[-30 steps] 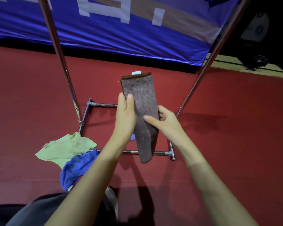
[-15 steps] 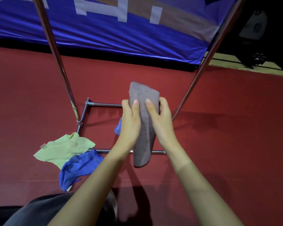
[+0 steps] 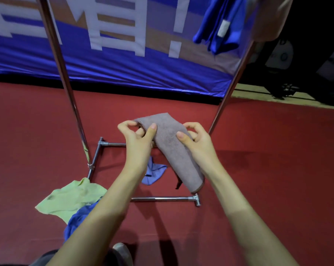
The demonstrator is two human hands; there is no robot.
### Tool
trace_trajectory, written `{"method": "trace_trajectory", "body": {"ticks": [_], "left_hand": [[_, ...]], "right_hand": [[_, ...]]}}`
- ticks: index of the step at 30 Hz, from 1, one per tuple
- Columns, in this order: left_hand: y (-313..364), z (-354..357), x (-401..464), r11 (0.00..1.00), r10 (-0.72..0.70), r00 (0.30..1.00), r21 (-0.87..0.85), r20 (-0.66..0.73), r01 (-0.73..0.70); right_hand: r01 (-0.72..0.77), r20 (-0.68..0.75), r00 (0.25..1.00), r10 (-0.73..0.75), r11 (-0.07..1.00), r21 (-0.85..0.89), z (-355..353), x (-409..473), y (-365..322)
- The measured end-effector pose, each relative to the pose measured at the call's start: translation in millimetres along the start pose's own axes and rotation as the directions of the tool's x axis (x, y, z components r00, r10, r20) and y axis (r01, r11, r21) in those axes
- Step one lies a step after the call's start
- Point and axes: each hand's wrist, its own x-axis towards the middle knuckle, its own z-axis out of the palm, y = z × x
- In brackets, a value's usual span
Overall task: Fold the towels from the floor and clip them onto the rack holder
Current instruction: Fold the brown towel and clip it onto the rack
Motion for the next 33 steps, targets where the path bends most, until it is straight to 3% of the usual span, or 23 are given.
{"method": "trace_trajectory", "body": {"ticks": [2, 4, 7, 11, 14, 16, 19, 23, 27, 33], "left_hand": [[25.6, 2.1, 4.1, 0.996, 0.083, 0.988, 0.029, 0.127, -0.087], [50.8, -1.1, 12.2, 0.967, 0.161, 0.928, 0.136, 0.336, -0.217], [87.7, -1.7, 24.1, 0.764, 0.163, 0.841, 0.473, 0.516, -0.438], [130.4, 13.7, 27.8, 0.333, 0.385, 0.82, 0.765, 0.424, -0.552], [158.1, 32.5, 21.1, 0.155, 0.454, 0.827, 0.885, 0.332, -0.44], [171.4, 44.2, 19.4, 0.11, 0.471, 0.818, 0.898, 0.329, -0.425], [185.7, 61.8, 23.7, 0.191, 0.45, 0.833, 0.877, 0.321, -0.441], [201.6, 83.1, 33.5, 0.453, 0.343, 0.9, 0.791, 0.271, -0.411], [212.0, 91.4, 48.2, 0.67, 0.25, 0.936, 0.655, 0.246, -0.351], [219.3, 97.7, 68.8, 0.719, 0.295, 0.905, 0.553, 0.306, -0.421]], "right_hand": [[0.026, 0.02, 0.999, -0.025, 1.0, -0.013, -9.0, 10.3, -23.2], [0.077, 0.036, 0.997, -0.074, 0.995, -0.069, -15.7, 19.1, -47.1], [0.217, 0.013, 0.976, -0.219, 0.955, -0.204, -23.8, 29.4, -82.9], [0.303, 0.052, 0.952, -0.301, 0.909, -0.287, -29.2, 36.6, -121.8], [0.321, 0.054, 0.945, -0.323, 0.886, -0.333, -30.8, 39.1, -144.7], [0.315, 0.03, 0.944, -0.327, 0.876, -0.366, -30.6, 40.4, -156.5], [0.312, 0.043, 0.944, -0.328, 0.838, -0.447, -27.1, 42.1, -170.1], [0.311, 0.042, 0.937, -0.347, 0.774, -0.552, -26.8, 48.8, -182.2], [0.309, -0.001, 0.936, -0.353, 0.82, -0.481, -25.1, 60.1, -194.6], [0.272, -0.092, 0.935, -0.343, 0.859, -0.435, -10.2, 82.1, -203.6]]}}
